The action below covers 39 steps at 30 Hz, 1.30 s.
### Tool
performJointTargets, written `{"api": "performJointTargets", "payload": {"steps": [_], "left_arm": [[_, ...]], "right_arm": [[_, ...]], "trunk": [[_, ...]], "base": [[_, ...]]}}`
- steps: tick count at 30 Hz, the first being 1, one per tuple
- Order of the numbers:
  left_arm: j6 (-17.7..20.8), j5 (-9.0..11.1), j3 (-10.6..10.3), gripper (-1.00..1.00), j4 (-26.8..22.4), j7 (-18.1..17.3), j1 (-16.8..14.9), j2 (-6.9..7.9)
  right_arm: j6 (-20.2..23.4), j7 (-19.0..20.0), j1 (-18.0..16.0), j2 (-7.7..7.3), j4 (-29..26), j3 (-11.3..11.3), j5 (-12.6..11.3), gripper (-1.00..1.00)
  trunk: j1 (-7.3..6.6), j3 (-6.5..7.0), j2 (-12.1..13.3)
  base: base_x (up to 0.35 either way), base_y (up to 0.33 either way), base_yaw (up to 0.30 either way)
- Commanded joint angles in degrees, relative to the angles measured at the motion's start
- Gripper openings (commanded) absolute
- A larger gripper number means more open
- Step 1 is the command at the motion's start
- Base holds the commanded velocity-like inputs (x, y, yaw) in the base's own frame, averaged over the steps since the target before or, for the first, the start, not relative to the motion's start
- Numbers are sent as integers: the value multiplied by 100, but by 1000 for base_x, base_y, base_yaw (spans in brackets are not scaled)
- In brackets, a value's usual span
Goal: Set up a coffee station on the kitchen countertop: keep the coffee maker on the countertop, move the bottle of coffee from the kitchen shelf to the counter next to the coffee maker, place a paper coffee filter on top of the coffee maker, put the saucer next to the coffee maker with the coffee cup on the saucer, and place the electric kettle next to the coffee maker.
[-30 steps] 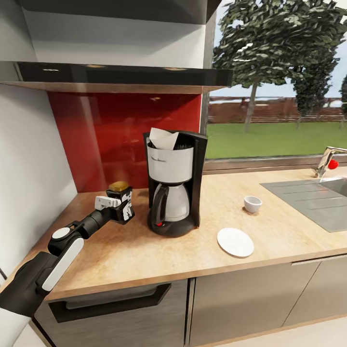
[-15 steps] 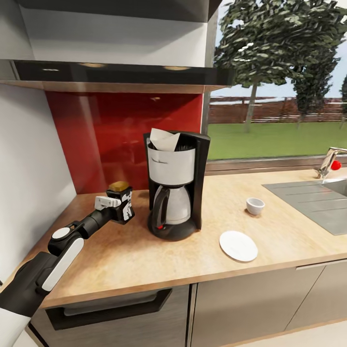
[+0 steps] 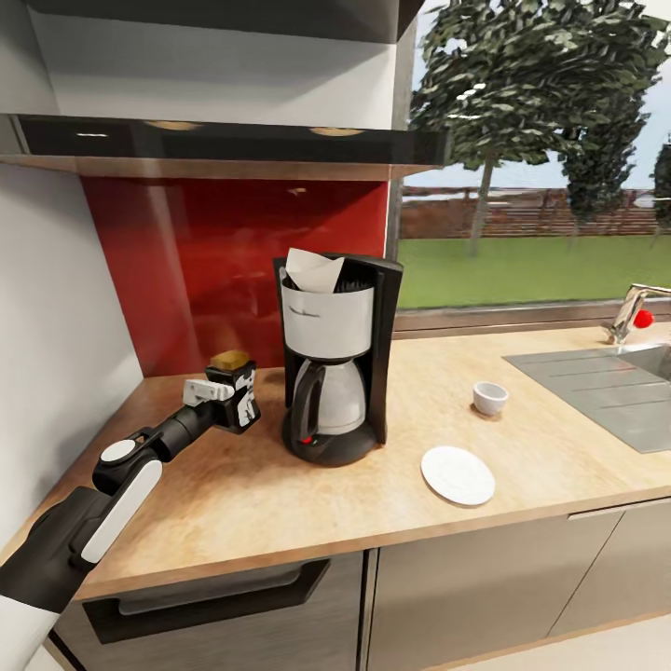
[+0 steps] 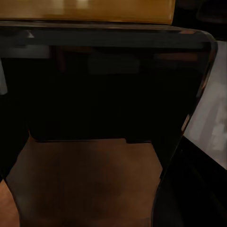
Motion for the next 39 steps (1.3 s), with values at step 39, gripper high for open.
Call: {"api": "performJointTargets", "payload": {"steps": [39], "left_arm": [[30, 54, -3, -100, -4, 0, -5, 4]], "right_arm": [[-21, -13, -3, 0, -3, 1, 7, 100]], "trunk": [[0, -6, -3]], "base": [[24, 4, -14]]}}
